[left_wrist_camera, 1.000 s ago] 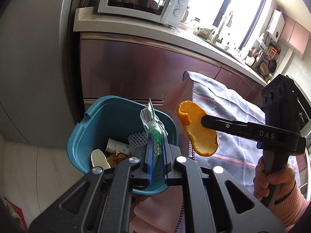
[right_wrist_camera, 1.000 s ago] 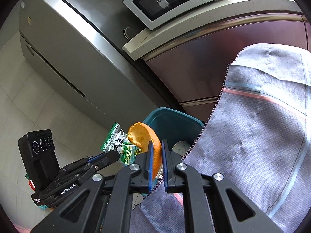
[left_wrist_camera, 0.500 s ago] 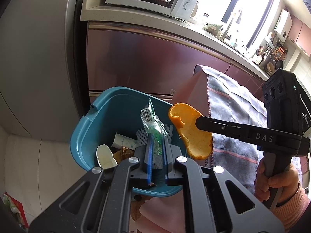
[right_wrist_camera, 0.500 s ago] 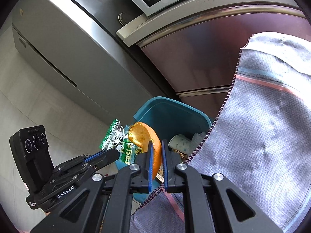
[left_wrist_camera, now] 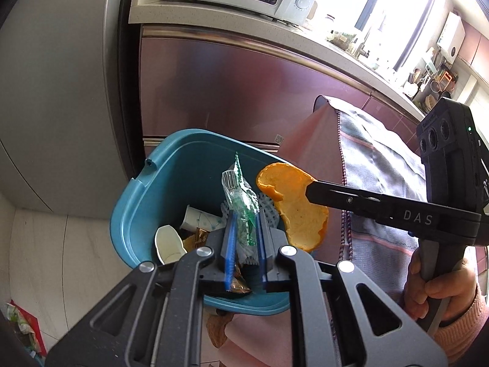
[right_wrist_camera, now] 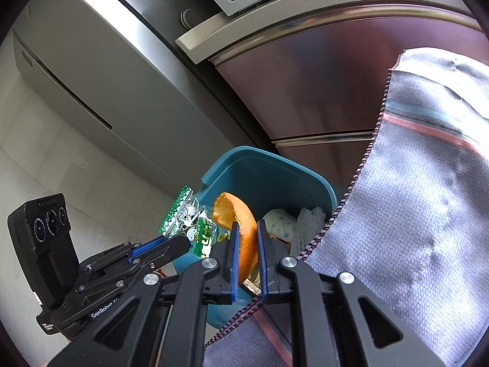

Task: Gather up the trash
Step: 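Open both tools to drop the peel and wrapper into the bin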

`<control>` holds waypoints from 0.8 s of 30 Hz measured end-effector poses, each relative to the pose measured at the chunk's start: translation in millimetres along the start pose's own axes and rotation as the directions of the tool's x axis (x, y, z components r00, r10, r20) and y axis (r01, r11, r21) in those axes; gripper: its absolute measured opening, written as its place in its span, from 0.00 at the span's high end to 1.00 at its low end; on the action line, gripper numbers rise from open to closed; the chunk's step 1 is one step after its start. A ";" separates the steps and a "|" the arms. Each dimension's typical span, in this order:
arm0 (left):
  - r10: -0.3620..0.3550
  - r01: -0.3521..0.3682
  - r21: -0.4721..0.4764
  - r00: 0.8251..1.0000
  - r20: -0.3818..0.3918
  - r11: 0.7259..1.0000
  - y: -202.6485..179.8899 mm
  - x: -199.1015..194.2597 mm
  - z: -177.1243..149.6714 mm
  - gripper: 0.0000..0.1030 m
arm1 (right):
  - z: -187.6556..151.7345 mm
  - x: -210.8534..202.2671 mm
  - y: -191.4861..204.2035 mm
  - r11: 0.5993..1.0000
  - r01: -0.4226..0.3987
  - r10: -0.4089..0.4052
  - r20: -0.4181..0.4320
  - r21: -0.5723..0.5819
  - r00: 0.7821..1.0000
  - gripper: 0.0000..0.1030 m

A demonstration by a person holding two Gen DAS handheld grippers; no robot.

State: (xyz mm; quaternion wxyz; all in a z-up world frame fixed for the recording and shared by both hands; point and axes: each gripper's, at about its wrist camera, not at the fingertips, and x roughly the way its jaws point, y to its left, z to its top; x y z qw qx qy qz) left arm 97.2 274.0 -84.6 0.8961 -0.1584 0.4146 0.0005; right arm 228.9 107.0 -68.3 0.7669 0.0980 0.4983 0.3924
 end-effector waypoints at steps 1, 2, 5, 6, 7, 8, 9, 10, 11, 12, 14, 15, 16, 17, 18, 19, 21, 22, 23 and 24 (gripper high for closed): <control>0.002 -0.002 0.000 1.000 -0.002 1.000 0.4 1.4 -0.3 0.85 | -0.1 0.2 -0.3 1.000 0.002 -0.002 0.001 0.001 1.000 0.90; 0.006 -0.006 0.000 1.000 -0.005 1.000 0.3 3.0 -0.1 0.85 | -0.3 0.0 -0.2 1.000 0.002 -0.002 0.003 0.002 1.000 0.89; 0.017 -0.017 -0.003 1.000 -0.013 1.000 1.9 7.3 -0.1 0.82 | -1.9 -0.5 -1.7 1.000 -0.001 0.001 0.008 0.005 1.000 0.89; 0.020 -0.020 -0.004 1.000 -0.015 1.000 2.6 8.5 -0.4 0.80 | -2.4 -1.4 -2.9 1.000 -0.003 0.003 0.011 0.008 1.000 0.89; 0.021 -0.021 -0.005 1.000 -0.018 1.000 2.5 9.8 -0.4 0.76 | -3.4 -2.8 -4.2 1.000 -0.005 0.004 0.015 0.011 1.000 0.87; 0.023 -0.023 -0.005 1.000 -0.020 1.000 2.7 11.1 -0.3 0.74 | -4.1 -4.4 -5.3 1.000 -0.006 0.005 0.020 0.014 1.000 0.85; 0.027 -0.027 -0.005 0.999 -0.021 1.000 2.9 11.9 -0.5 0.70 | -4.8 -6.3 -7.0 1.000 -0.006 0.006 0.025 0.015 1.000 0.84; 0.028 -0.028 -0.005 0.999 -0.020 1.000 2.6 12.5 -0.9 0.69 | -5.8 -8.7 -7.0 1.000 -0.003 0.003 0.030 0.013 1.000 0.80; 0.027 -0.027 -0.005 0.999 -0.019 1.000 2.8 12.7 -1.4 0.68 | -7.3 -11.6 -6.7 1.000 0.000 0.000 0.037 0.008 0.999 0.75; 0.026 -0.026 -0.004 1.000 -0.016 1.000 2.1 12.3 -2.2 0.66 | -8.9 -14.6 -6.5 1.000 0.001 -0.001 0.042 0.002 0.999 0.73; 0.027 -0.027 0.006 1.000 0.004 1.000 -1.2 7.8 -4.2 0.61 | -13.0 -22.4 -5.5 1.000 0.004 -0.003 0.060 -0.013 0.998 0.65; 0.026 -0.026 0.015 1.000 0.017 1.000 -3.6 4.7 -5.5 0.54 | -15.4 -26.8 -4.3 1.000 0.008 -0.006 0.070 -0.023 0.998 0.63; 0.027 -0.028 0.023 0.999 0.032 0.999 -6.3 0.6 -6.8 0.46 | -19.3 -33.4 -3.1 0.999 0.012 -0.008 0.087 -0.036 0.996 0.59; 0.024 -0.026 0.033 0.998 0.053 0.999 -9.5 -5.0 -7.9 0.43 | -23.6 -40.3 -2.1 0.999 0.020 -0.015 0.105 -0.049 0.994 0.53; 0.019 -0.023 0.045 0.997 0.075 0.999 -12.3 -10.9 -8.8 0.38 | -28.3 -47.0 -1.0 0.998 0.032 -0.025 0.122 -0.061 0.992 0.51; 0.019 -0.024 0.059 0.995 0.098 0.998 -16.0 -17.2 -10.0 0.33 | -33.5 -55.1 -0.3 0.996 0.045 -0.034 0.143 -0.072 0.989 0.46; 0.024 -0.037 0.083 0.989 0.147 0.996 -23.5 -30.5 -12.7 0.19 | -44.3 -71.8 2.1 0.992 0.089 -0.071 0.192 -0.088 0.979 0.38; 0.025 -0.043 0.096 0.984 0.175 0.994 -27.9 -37.5 -14.8 0.15 | -51.0 -81.7 4.1 0.987 0.125 -0.099 0.224 -0.104 0.969 0.33; 0.026 -0.050 0.111 0.979 0.204 0.993 -32.3 -44.8 -17.4 0.13 | -58.8 -92.4 5.5 0.980 0.160 -0.124 0.264 -0.119 0.957 0.29; 0.028 -0.056 0.121 0.974 0.227 0.991 -36.1 -51.9 -19.5 0.07 | -66.2 -103.0 6.0 0.973 0.197 -0.153 0.302 -0.123 0.941 0.26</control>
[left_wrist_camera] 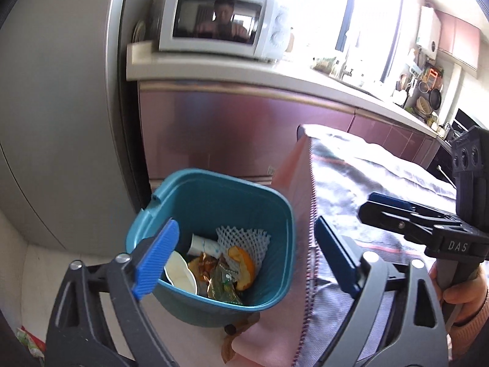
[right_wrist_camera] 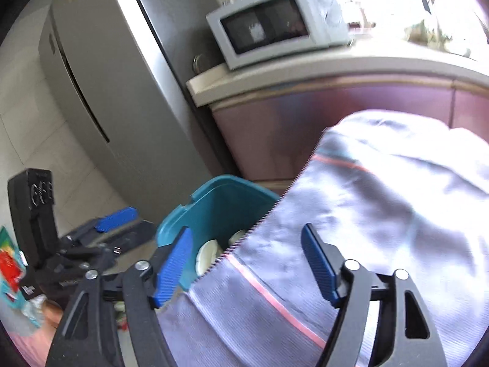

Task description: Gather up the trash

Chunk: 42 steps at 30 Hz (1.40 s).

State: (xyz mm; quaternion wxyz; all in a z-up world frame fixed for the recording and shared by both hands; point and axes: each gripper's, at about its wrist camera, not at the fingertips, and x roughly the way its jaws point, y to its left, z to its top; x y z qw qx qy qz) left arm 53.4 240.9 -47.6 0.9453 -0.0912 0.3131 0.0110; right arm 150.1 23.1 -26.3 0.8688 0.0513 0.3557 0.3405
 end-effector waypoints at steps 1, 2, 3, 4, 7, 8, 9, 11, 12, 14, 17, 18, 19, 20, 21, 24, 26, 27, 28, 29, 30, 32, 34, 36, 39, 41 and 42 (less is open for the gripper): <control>0.006 -0.006 0.006 1.000 0.027 1.000 -3.6 -7.8 -0.6 0.05 | -4.0 -12.4 -0.9 0.999 0.033 -0.033 0.031 -0.009 0.999 0.18; 0.009 -0.010 0.015 0.998 0.055 1.000 -8.2 -15.3 -1.3 0.05 | -8.4 -24.8 -1.4 0.998 0.069 -0.068 0.065 -0.016 0.996 0.15; 0.012 -0.014 0.026 0.997 0.077 1.000 -12.5 -22.0 -2.9 0.05 | -13.1 -37.0 -1.4 0.994 0.106 -0.103 0.101 -0.027 0.990 0.13; 0.021 -0.025 0.038 0.995 0.099 0.999 -17.2 -28.2 -4.2 0.05 | -18.3 -48.8 -1.2 0.989 0.145 -0.139 0.133 -0.038 0.981 0.08; 0.043 -0.052 0.050 0.985 0.167 0.997 -31.1 -47.8 -9.8 0.05 | -33.5 -80.7 -1.8 0.967 0.251 -0.236 0.219 -0.044 0.947 0.06; 0.043 -0.053 0.052 0.981 0.189 0.997 -36.6 -54.3 -11.7 0.05 | -38.9 -91.2 -3.1 0.958 0.286 -0.269 0.243 -0.038 0.932 0.06; 0.043 -0.056 0.057 0.977 0.209 0.997 -42.5 -59.6 -13.4 0.05 | -43.7 -103.4 -8.1 0.949 0.313 -0.295 0.266 -0.030 0.918 0.06; 0.041 -0.059 0.069 0.969 0.243 0.996 -53.2 -72.0 -16.2 0.05 | -53.4 -122.5 -12.5 0.933 0.360 -0.342 0.306 -0.003 0.888 0.06; 0.039 -0.060 0.072 0.964 0.262 0.996 -59.1 -76.8 -17.2 0.05 | -56.4 -130.8 -16.1 0.926 0.377 -0.359 0.322 0.007 0.876 0.06; 0.034 -0.059 0.077 0.954 0.298 0.995 -70.0 -87.5 -19.7 0.05 | -64.2 -146.7 -21.1 0.907 0.421 -0.404 0.349 0.030 0.846 0.06; 0.021 -0.054 0.089 0.942 0.336 0.995 -86.2 -99.0 -25.1 0.05 | -76.7 -167.2 -23.7 0.881 0.470 -0.454 0.391 0.062 0.800 0.06; 0.014 -0.050 0.095 0.940 0.341 0.994 -91.1 -101.5 -27.0 0.05 | -80.4 -172.4 -23.6 0.873 0.482 -0.467 0.408 0.071 0.785 0.06; 0.011 -0.048 0.101 0.939 0.345 0.994 -96.3 -103.1 -28.9 0.05 | -84.4 -178.0 -23.3 0.863 0.499 -0.484 0.420 0.082 0.768 0.06; 0.008 -0.048 0.105 0.937 0.350 0.993 -101.1 -104.7 -30.9 0.05 | -87.9 -183.6 -23.9 0.853 0.514 -0.500 0.431 0.093 0.751 0.06; 0.004 -0.046 0.111 0.935 0.354 0.993 -106.7 -106.6 -33.3 0.05 | -93.0 -189.8 -23.6 0.844 0.526 -0.512 0.444 0.102 0.736 0.06; 0.003 -0.048 0.115 0.932 0.363 0.992 -118.2 -107.6 -40.6 0.05 | -102.1 -202.9 -23.8 0.822 0.556 -0.542 0.472 0.123 0.695 0.06; 0.004 -0.050 0.114 0.930 0.367 0.992 -123.4 -108.0 -45.1 0.05 | -106.5 -209.0 -23.1 0.811 0.570 -0.553 0.485 0.128 0.678 0.06; 0.002 -0.048 0.114 0.927 0.374 0.992 -125.9 -109.0 -47.2 0.05 | -109.0 -212.7 -22.5 0.804 0.580 -0.561 0.492 0.133 0.665 0.06; 0.003 -0.052 0.117 0.923 0.384 0.992 -128.2 -109.9 -48.9 0.05 | -111.9 -215.9 -21.6 0.803 0.581 -0.560 0.501 0.134 0.659 0.06; 0.008 -0.060 0.121 0.920 0.393 0.991 -130.3 -110.7 -50.4 0.05 | -114.1 -218.6 -21.4 0.801 0.584 -0.562 0.508 0.136 0.653 0.06; 0.012 -0.069 0.127 0.915 0.404 0.990 -133.4 -111.5 -52.2 0.05 | -115.5 -220.4 -21.5 0.797 0.587 -0.566 0.509 0.139 0.648 0.06; 0.018 -0.081 0.131 0.907 0.421 0.988 -138.6 -113.0 -56.3 0.05 | -118.7 -224.0 -22.9 0.798 0.585 -0.566 0.509 0.144 0.648 0.06; 0.021 -0.084 0.130 0.903 0.429 0.988 -140.9 -113.4 -57.2 0.05 | -121.7 -228.1 -24.9 0.798 0.582 -0.570 0.510 0.157 0.644 0.06; 0.027 -0.094 0.133 0.899 0.438 0.987 -144.8 -114.4 -57.8 0.05 | -123.9 -231.7 -25.8 0.800 0.576 -0.569 0.516 0.168 0.640 0.06; 0.036 -0.112 0.141 0.889 0.456 0.984 -149.4 -118.2 -58.9 0.05 | -126.5 -236.2 -26.2 0.801 0.574 -0.566 0.533 0.173 0.629 0.06; 0.038 -0.118 0.144 0.884 0.466 0.983 -151.4 -120.8 -59.1 0.05 | -126.8 -237.3 -25.5 0.798 0.576 -0.568 0.537 0.175 0.624 0.06; 0.038 -0.120 0.145 0.882 0.470 0.982 -152.2 -121.1 -59.0 0.05 | -126.5 -237.9 -25.9 0.799 0.575 -0.567 0.538 0.175 0.624 0.06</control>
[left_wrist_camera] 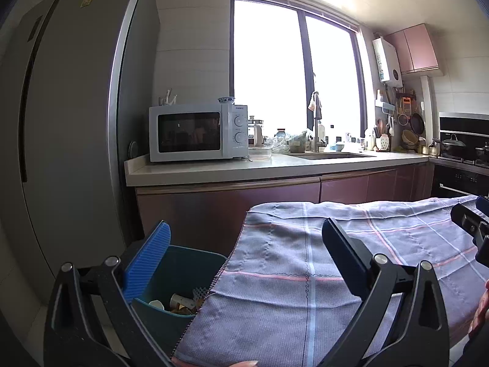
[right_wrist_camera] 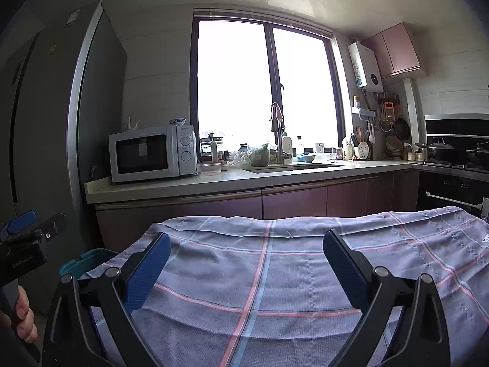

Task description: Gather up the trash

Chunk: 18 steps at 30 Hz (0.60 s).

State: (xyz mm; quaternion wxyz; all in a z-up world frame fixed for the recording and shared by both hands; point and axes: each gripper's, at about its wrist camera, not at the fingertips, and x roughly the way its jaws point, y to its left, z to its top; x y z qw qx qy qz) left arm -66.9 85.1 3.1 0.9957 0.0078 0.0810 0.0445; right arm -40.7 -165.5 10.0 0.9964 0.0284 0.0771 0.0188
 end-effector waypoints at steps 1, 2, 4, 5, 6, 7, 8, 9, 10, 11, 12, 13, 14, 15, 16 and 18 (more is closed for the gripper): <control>0.003 -0.003 0.002 1.000 0.004 1.000 -0.6 -0.3 0.1 0.05 | -0.2 -0.4 -0.7 1.000 0.001 -0.001 0.001 0.002 1.000 0.06; 0.007 -0.007 0.003 1.000 0.008 1.000 -0.9 -0.7 0.0 0.05 | -0.3 -0.7 -1.2 1.000 0.001 -0.001 0.003 0.005 1.000 0.06; 0.009 -0.009 0.003 1.000 0.015 1.000 -1.3 -1.1 1.2 0.05 | 0.1 -1.4 -1.5 1.000 0.004 -0.004 0.005 0.007 1.000 0.06; 0.009 -0.009 0.003 1.000 0.018 1.000 -1.9 -1.2 1.7 0.05 | 0.0 -2.2 -1.9 1.000 0.005 -0.005 0.010 0.007 1.000 0.06; 0.009 -0.010 0.004 1.000 0.017 1.000 -2.6 -1.0 1.5 0.05 | 0.4 -2.6 -2.1 1.000 0.005 -0.005 0.011 0.007 1.000 0.06; 0.011 -0.011 0.006 1.000 0.018 1.000 -3.1 -1.0 1.3 0.05 | 0.5 -3.0 -2.5 1.000 0.008 -0.008 0.013 0.008 1.000 0.06; 0.013 -0.013 0.007 1.000 0.021 1.000 -3.2 -1.6 0.9 0.05 | 0.5 -3.6 -2.8 1.000 0.008 -0.008 0.016 0.009 1.000 0.06; 0.014 -0.014 0.009 1.000 0.022 1.000 -3.3 -1.9 0.7 0.05 | 0.9 -3.5 -2.7 1.000 0.009 -0.009 0.016 0.007 1.000 0.06; 0.012 -0.012 0.010 1.000 0.022 1.000 -4.3 -3.3 0.7 0.05 | 0.9 -3.6 -2.9 1.000 0.012 -0.012 0.016 0.007 1.000 0.06; 0.011 -0.011 0.010 1.000 0.024 1.000 -4.7 -3.7 0.4 0.05 | 0.6 -3.9 -3.0 1.000 0.011 -0.011 0.017 0.008 1.000 0.06; 0.012 -0.012 0.011 1.000 0.025 1.000 -5.3 -4.4 0.2 0.05 | 0.4 -4.1 -3.3 1.000 0.010 -0.010 0.016 0.009 1.000 0.06; 0.011 -0.012 0.012 1.000 0.025 1.000 -5.4 -4.3 0.3 0.05 | 0.2 -4.4 -3.5 1.000 0.011 -0.011 0.017 0.009 1.000 0.06; 0.010 -0.011 0.012 1.000 0.025 1.000 -5.3 -4.3 0.1 0.05 | 0.1 -4.7 -3.6 1.000 0.010 -0.010 0.019 0.010 1.000 0.06; 0.012 -0.012 0.011 1.000 0.024 1.000 -5.1 -4.0 0.5 0.05 | 0.4 -4.4 -3.9 1.000 0.008 -0.009 0.018 0.010 1.000 0.06; 0.013 -0.014 0.011 1.000 0.025 1.000 -5.1 -3.8 0.7 0.05 | 0.3 -4.3 -3.9 1.000 0.011 -0.011 0.018 0.010 1.000 0.06; 0.016 -0.017 0.009 1.000 0.025 1.000 -4.6 -3.5 1.1 0.05 | 0.1 -4.8 -4.5 1.000 0.009 -0.010 0.019 0.012 1.000 0.06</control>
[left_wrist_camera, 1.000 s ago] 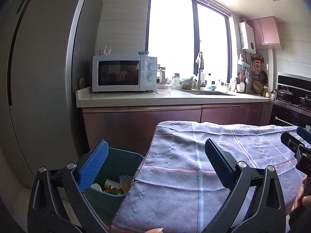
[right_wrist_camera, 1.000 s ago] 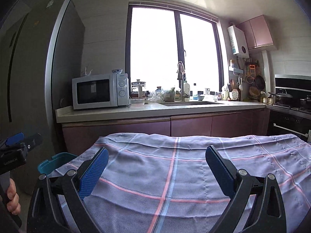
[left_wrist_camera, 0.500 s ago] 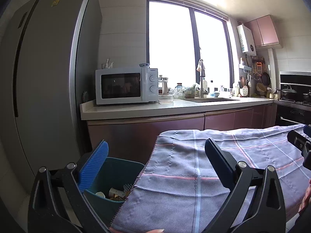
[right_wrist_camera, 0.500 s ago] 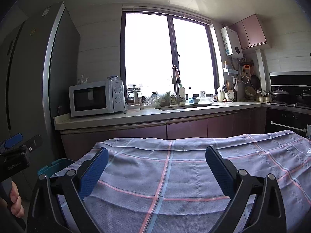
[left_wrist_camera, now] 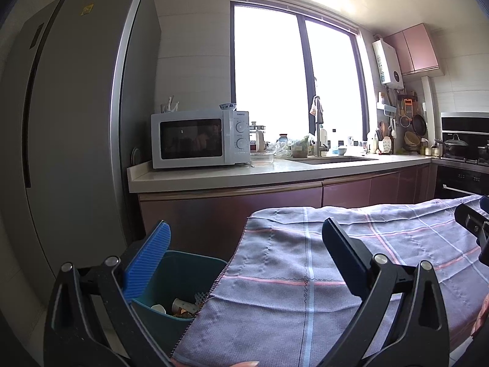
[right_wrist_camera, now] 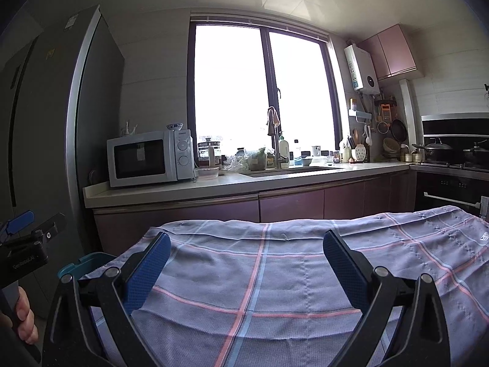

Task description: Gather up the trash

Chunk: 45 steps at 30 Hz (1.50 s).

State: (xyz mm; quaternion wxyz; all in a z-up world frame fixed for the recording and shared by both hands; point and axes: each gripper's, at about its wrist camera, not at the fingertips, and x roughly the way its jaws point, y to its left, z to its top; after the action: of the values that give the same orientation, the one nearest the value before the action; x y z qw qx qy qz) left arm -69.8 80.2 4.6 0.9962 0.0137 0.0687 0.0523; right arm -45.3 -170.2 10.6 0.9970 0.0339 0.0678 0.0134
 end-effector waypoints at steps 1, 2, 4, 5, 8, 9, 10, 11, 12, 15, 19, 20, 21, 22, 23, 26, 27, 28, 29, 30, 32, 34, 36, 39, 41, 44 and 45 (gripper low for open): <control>0.002 -0.002 -0.001 1.000 0.001 1.000 0.4 -0.2 -0.6 0.05 | 0.1 0.3 -0.5 1.000 0.001 -0.001 -0.001 0.001 1.000 0.06; 0.002 -0.002 -0.001 1.000 0.004 1.000 0.6 -0.5 -0.6 0.05 | 0.0 0.3 -1.0 1.000 0.000 0.000 0.000 0.001 1.000 0.06; 0.005 -0.005 -0.001 1.000 0.006 1.000 1.0 -0.4 0.6 0.05 | 0.0 0.3 -0.9 1.000 0.002 -0.002 0.000 0.000 1.000 0.06; 0.007 -0.007 -0.002 1.000 0.007 1.000 1.3 -0.6 0.3 0.05 | 0.0 0.1 -0.9 1.000 0.001 -0.001 0.001 -0.001 1.000 0.06; 0.008 -0.008 -0.003 1.000 0.007 1.000 1.9 -0.7 0.5 0.05 | 0.2 -0.4 -0.5 1.000 0.002 -0.002 0.000 -0.001 1.000 0.06; 0.008 -0.008 -0.003 1.000 0.007 1.000 1.6 -0.7 0.9 0.05 | 0.1 -0.7 -0.7 1.000 0.002 -0.002 0.001 -0.001 1.000 0.06; 0.008 -0.008 -0.004 1.000 0.007 1.000 1.6 -0.7 1.1 0.05 | 0.1 -0.8 -0.7 1.000 0.001 -0.001 0.002 0.000 1.000 0.06; 0.008 -0.008 -0.004 1.000 0.008 1.000 2.0 -0.6 0.5 0.05 | 0.2 -0.2 -0.9 1.000 0.002 -0.002 0.000 -0.001 1.000 0.06; 0.008 -0.008 -0.004 1.000 0.008 1.000 2.1 -0.4 0.6 0.05 | 0.0 -0.4 -0.7 1.000 0.004 -0.004 -0.001 -0.003 1.000 0.06; 0.010 -0.010 -0.003 1.000 0.007 1.000 1.6 -0.5 0.8 0.05 | 0.2 -1.0 -1.3 1.000 0.003 -0.003 0.001 -0.002 1.000 0.06; 0.015 -0.015 -0.005 1.000 0.008 1.000 0.8 -0.4 0.8 0.05 | 0.4 -1.3 -2.4 1.000 0.003 -0.003 0.001 -0.001 1.000 0.06; 0.016 -0.016 -0.005 1.000 0.009 1.000 0.9 -0.3 0.2 0.05 | 0.5 -1.5 -2.7 1.000 0.002 -0.002 0.001 0.000 1.000 0.06; 0.016 -0.016 -0.005 1.000 0.008 1.000 0.3 -0.6 0.2 0.05 | 0.6 -0.9 -3.1 1.000 0.000 0.000 0.000 0.000 1.000 0.06; 0.016 -0.016 -0.006 1.000 0.007 1.000 -0.3 -0.8 0.1 0.05 | 0.5 -1.1 -3.4 1.000 0.002 -0.002 0.000 -0.001 1.000 0.06; 0.016 -0.016 -0.007 1.000 0.007 1.000 -0.3 -0.7 -0.4 0.05 | 0.6 -0.8 -3.7 1.000 0.001 -0.001 -0.001 -0.001 1.000 0.06; 0.016 -0.016 -0.006 1.000 0.008 1.000 -0.3 -0.8 -0.2 0.05 | 0.6 -0.2 -4.5 1.000 0.001 -0.001 -0.002 -0.001 1.000 0.06; 0.015 -0.015 -0.005 1.000 0.008 1.000 -0.4 -0.6 0.3 0.05 | 0.7 0.3 -4.7 1.000 -0.001 0.001 -0.002 -0.001 1.000 0.06; 0.014 -0.014 -0.005 1.000 0.007 1.000 -0.4 -0.3 -0.2 0.05 | 0.6 0.3 -4.5 1.000 0.001 -0.001 -0.003 -0.002 1.000 0.06; 0.015 -0.015 -0.006 1.000 0.007 1.000 -0.2 -0.7 -0.4 0.05 | 0.4 0.1 -5.0 1.000 0.001 -0.001 -0.003 -0.001 1.000 0.06; 0.016 -0.016 -0.007 1.000 0.007 1.000 -0.6 -0.2 -0.6 0.05 | 0.5 0.7 -5.5 1.000 0.000 0.000 -0.003 0.000 1.000 0.06; 0.017 -0.017 -0.005 1.000 0.007 1.000 -0.8 0.0 -0.8 0.05 | 0.5 1.0 -5.9 1.000 0.001 -0.001 -0.003 -0.002 1.000 0.06; 0.017 -0.017 -0.005 1.000 0.008 1.000 -1.2 0.0 -1.3 0.05 | -0.1 0.7 -5.7 1.000 0.003 -0.003 -0.004 0.000 1.000 0.06; 0.016 -0.016 -0.004 1.000 0.007 1.000 -1.3 -0.2 -1.6 0.05 | -0.8 0.7 -5.6 1.000 0.006 -0.006 -0.005 0.000 1.000 0.06; 0.017 -0.017 -0.005 1.000 0.008 1.000 -1.1 -0.4 -0.9 0.05 | -0.8 1.0 -5.5 1.000 0.008 -0.008 -0.004 0.000 1.000 0.06; 0.017 -0.017 -0.006 1.000 0.007 1.000 -1.1 -0.1 -1.2 0.05 | -0.7 0.7 -5.7 1.000 0.007 -0.007 -0.003 0.002 1.000 0.06; 0.018 -0.018 -0.002 1.000 0.009 1.000 -1.4 -0.2 -1.4 0.05 | -1.0 0.5 -5.4 1.000 0.009 -0.009 -0.004 0.003 1.000 0.06; 0.019 -0.019 0.000 1.000 0.009 1.000 -1.4 -0.2 -1.3 0.05 | -1.1 0.7 -5.4 1.000 0.009 -0.009 -0.004 0.004 1.000 0.06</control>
State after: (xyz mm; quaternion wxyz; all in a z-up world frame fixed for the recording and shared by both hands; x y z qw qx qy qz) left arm -70.0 78.9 3.3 0.9959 0.0146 0.0640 0.0615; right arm -44.6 -175.4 9.1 0.9969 0.0353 0.0698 0.0088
